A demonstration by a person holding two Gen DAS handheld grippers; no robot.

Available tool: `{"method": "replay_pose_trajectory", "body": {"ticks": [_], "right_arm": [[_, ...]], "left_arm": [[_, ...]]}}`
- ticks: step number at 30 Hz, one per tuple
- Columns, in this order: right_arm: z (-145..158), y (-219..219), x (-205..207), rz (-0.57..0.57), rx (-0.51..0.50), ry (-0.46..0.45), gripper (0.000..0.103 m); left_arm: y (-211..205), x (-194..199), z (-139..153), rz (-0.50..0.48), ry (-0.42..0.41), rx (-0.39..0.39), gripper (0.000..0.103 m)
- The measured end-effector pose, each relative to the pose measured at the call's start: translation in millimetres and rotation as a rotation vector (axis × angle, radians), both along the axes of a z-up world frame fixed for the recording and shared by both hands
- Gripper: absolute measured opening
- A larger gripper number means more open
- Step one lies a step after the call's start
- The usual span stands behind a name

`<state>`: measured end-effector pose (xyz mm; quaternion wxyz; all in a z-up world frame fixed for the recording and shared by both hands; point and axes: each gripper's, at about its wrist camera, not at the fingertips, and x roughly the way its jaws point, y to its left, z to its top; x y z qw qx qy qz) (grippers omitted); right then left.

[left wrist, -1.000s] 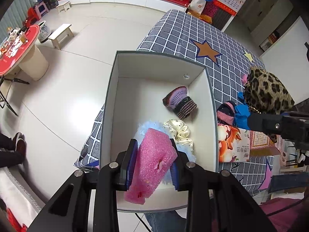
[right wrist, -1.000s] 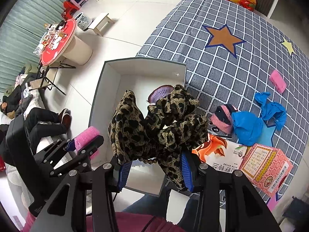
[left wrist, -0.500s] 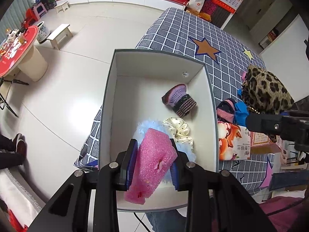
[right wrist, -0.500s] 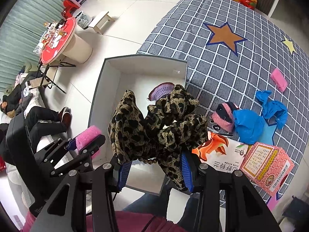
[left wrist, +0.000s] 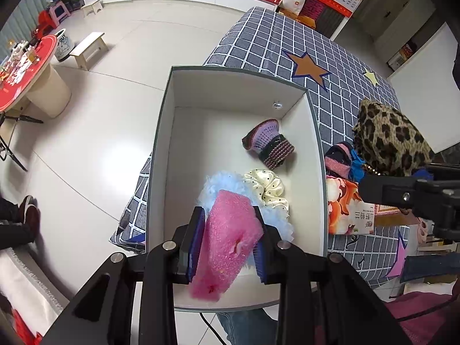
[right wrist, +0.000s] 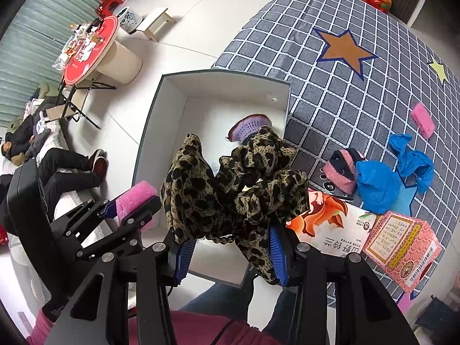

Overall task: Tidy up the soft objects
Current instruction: 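Carry the pink block and leopard fabric in both tools over the white box, then open both tools to drop the pink block and leopard fabric into the box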

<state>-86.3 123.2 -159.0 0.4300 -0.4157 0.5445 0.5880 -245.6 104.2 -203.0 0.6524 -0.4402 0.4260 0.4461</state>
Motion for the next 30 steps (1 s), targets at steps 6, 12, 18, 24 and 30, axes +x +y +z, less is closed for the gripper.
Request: {"method": "replay_pose_trajectory", "body": {"ticks": [6, 12, 18, 24, 30], "right_arm": [[0, 5, -9, 0.026, 0.019, -0.012, 0.047], [-4, 9, -18, 0.046, 0.016, -0.002, 0.047], [-1, 10, -16, 0.046, 0.042, 0.005, 0.091], [7, 9, -9, 0.019, 0.082, -0.031, 0.098], [0, 7, 10, -0.056, 0.038, -0.013, 0.098]], "left_arm": [[0, 1, -1, -0.001, -0.002, -0.004, 0.034], [0, 4, -3, -0.005, 0.000, -0.013, 0.038], [-1, 4, -1, 0.005, 0.019, 0.008, 0.081], [0, 5, -5, 0.010, 0.018, -0.007, 0.093], [2, 8, -1, 0.000, -0.047, -0.014, 0.094]]}}
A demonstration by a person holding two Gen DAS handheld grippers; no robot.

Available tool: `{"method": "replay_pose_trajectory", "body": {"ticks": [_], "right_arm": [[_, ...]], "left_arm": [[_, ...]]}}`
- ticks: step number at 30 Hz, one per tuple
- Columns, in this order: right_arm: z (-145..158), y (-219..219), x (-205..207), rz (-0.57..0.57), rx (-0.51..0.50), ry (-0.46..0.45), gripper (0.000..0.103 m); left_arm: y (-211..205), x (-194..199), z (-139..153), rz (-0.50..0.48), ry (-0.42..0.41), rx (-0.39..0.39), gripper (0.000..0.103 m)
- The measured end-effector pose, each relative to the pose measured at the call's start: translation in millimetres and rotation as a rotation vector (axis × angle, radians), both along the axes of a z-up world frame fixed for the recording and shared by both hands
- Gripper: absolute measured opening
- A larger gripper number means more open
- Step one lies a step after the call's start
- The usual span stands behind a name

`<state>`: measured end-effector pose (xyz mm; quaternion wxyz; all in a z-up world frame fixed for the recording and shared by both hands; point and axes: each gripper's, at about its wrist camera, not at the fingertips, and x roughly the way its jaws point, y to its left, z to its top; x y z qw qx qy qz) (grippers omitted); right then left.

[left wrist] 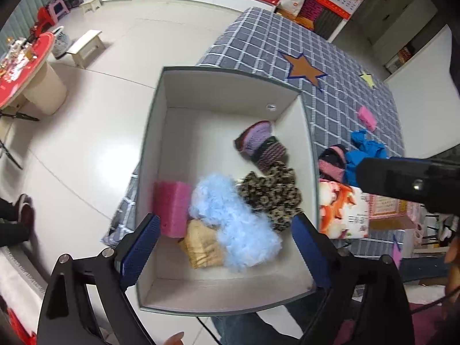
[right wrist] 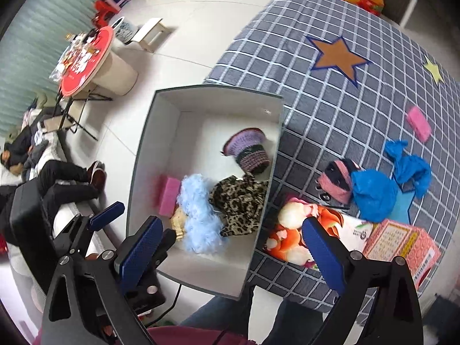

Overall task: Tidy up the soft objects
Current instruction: 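Open both tools to drop the pink block and leopard fabric into the box, then move both tools back to the remaining items on the mat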

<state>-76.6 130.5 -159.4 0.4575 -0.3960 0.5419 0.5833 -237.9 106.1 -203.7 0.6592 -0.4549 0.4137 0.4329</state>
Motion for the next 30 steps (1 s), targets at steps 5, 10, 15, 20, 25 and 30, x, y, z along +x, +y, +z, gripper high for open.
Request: {"method": "replay_pose_trajectory", "body": {"ticks": [5, 10, 15, 20, 25, 30], "right_arm": [[-5, -3, 18, -0.056, -0.032, 0.029, 0.098], [-7, -8, 41, -0.119, -0.053, 0.050, 0.098], [6, -14, 93, -0.242, -0.019, 0.057, 0.098], [18, -27, 173, -0.432, 0.007, 0.053, 0.098], [9, -54, 248, -0.614, -0.018, 0.054, 0.098], [-17, -85, 298, -0.737, -0.080, 0.087, 0.098]], "left_arm": [[0, 13, 3, -0.032, -0.050, -0.013, 0.094], [1, 33, 5, -0.097, -0.018, -0.009, 0.094], [10, 59, 14, -0.160, -0.022, -0.003, 0.094], [23, 112, 31, -0.297, 0.033, 0.055, 0.094], [36, 178, 26, -0.455, 0.102, 0.069, 0.094], [48, 248, -3, -0.591, 0.171, 0.024, 0.094]]}}
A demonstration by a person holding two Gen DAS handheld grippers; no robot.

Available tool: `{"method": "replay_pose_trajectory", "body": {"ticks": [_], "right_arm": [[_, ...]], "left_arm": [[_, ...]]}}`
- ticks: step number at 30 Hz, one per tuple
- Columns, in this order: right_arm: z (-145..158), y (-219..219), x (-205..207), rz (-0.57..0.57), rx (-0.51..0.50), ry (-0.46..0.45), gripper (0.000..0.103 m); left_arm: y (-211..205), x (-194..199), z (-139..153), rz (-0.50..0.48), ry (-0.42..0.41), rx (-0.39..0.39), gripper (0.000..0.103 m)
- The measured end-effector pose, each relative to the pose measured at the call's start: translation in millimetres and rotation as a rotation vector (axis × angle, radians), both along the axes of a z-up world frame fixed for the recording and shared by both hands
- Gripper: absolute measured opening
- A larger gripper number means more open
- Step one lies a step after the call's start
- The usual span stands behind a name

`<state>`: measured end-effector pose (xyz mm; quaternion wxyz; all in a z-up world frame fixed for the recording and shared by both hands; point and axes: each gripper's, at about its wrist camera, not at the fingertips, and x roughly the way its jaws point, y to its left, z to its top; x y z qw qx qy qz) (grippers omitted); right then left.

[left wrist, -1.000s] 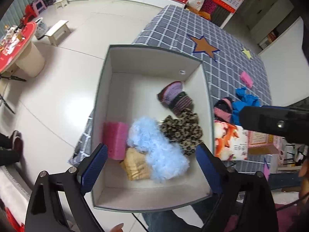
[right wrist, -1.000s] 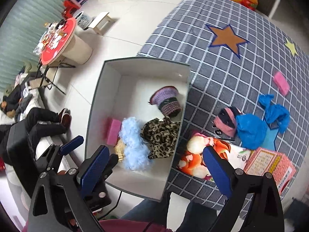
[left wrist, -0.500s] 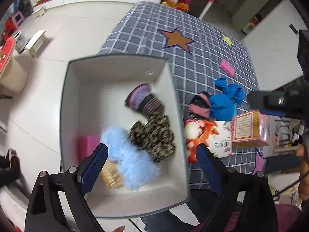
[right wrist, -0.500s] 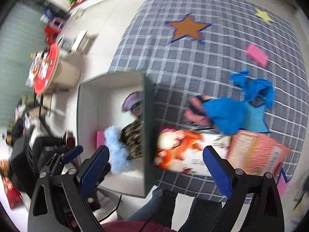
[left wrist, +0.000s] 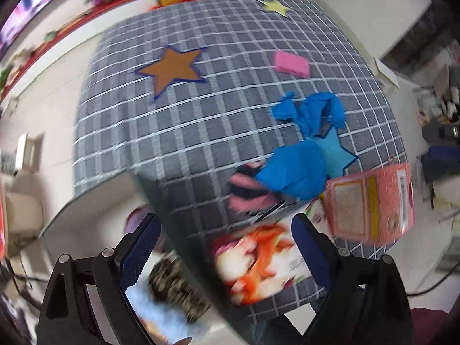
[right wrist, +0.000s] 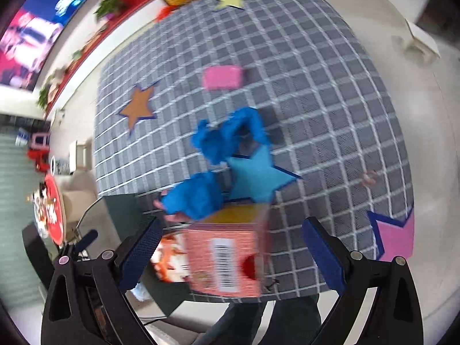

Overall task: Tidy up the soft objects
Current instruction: 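Move both tools back to the remaining items on the mat, then grasp a blue shoe cover with the right tool while the left grasps the pink-black knit sock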

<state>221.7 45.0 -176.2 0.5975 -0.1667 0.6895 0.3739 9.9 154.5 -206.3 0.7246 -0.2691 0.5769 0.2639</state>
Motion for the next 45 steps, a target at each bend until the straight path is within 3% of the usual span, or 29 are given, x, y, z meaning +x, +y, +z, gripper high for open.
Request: {"method": "replay_pose_trajectory", "body": {"ticks": [6, 12, 15, 18, 22, 29, 34, 37, 40, 43, 45], "right_arm": [[-28, -22, 32, -0.051, -0.058, 0.045, 0.098], [-50, -12, 53, -0.029, -0.097, 0.056, 0.098], [-61, 3, 57, 0.004, -0.113, 0.060, 0.098], [-70, 20, 58, 0.046, -0.123, 0.058, 0.098], [-86, 56, 56, 0.134, -0.137, 0.027, 0.098], [-123, 134, 39, 0.380, -0.173, -0.087, 0.098], [-158, 170, 14, 0.556, -0.213, -0.129, 0.098], [-177, 176, 2, 0.630, -0.259, -0.188, 0.098], [-189, 172, 5, 0.627, -0.279, -0.228, 0.102], [-191, 164, 28, 0.536, -0.267, -0.218, 0.102], [-191, 157, 46, 0.482, -0.270, -0.220, 0.102]], "left_arm": [[10, 56, -38, -0.112, 0.089, -0.047, 0.094], [15, 83, -61, -0.171, 0.105, -0.157, 0.094], [17, 84, -64, -0.142, 0.155, -0.098, 0.094], [29, 69, -59, -0.058, 0.132, -0.114, 0.094], [40, 48, -60, 0.000, 0.176, -0.100, 0.094], [33, 42, -68, -0.111, 0.334, -0.045, 0.094], [19, 62, -102, -0.218, 0.451, -0.036, 0.094], [18, 70, -118, -0.226, 0.481, -0.041, 0.094], [23, 75, -129, -0.193, 0.484, -0.025, 0.094], [34, 75, -132, -0.144, 0.448, -0.014, 0.096], [41, 77, -130, -0.126, 0.439, 0.040, 0.102]]}}
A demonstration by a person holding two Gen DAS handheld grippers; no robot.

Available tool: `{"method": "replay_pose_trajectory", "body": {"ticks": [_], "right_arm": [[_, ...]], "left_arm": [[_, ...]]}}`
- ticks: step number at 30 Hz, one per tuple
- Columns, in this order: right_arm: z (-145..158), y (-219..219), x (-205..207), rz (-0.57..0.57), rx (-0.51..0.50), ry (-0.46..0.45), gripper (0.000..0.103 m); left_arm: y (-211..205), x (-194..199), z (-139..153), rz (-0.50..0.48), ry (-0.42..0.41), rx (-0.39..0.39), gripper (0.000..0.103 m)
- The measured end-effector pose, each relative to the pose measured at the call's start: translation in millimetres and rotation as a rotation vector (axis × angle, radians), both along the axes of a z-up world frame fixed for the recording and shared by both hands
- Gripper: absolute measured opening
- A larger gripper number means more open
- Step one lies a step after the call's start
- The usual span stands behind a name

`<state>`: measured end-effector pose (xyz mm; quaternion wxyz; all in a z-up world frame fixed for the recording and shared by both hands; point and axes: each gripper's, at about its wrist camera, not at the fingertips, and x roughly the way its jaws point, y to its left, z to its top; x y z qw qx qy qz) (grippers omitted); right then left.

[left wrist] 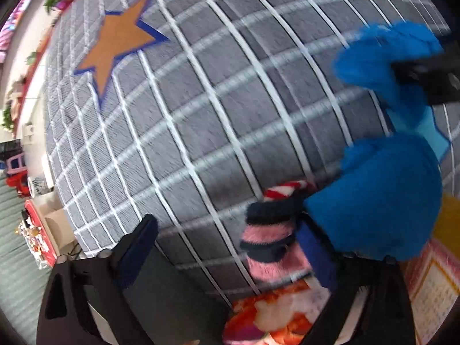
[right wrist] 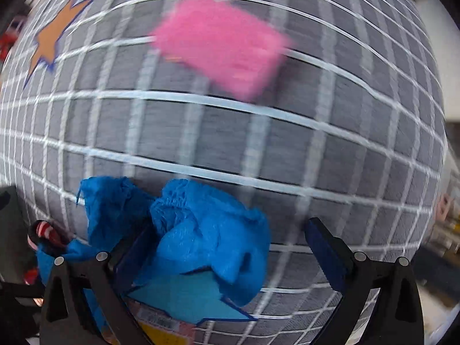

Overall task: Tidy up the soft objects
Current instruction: 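Grasp a blue shoe cover with the right tool while the left grasps the pink-black knit sock, then carry the knit sock and blue shoe cover in both tools over the box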

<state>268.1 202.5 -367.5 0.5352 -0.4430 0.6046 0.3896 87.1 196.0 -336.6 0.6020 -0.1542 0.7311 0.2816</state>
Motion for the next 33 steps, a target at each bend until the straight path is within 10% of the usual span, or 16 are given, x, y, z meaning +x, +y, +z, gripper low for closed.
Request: {"method": "replay_pose_trajectory", "body": {"ticks": [10, 18, 33], "right_arm": [[0, -55, 97, -0.242, -0.039, -0.080, 0.102], [30, -78, 117, -0.349, 0.109, 0.046, 0.102], [-22, -32, 94, -0.258, 0.083, 0.007, 0.103]], "left_arm": [[77, -8, 40, 0.150, -0.098, 0.146, 0.102], [48, -22, 54, 0.317, -0.229, -0.029, 0.102], [12, -18, -27, 0.542, -0.189, -0.219, 0.103]]}}
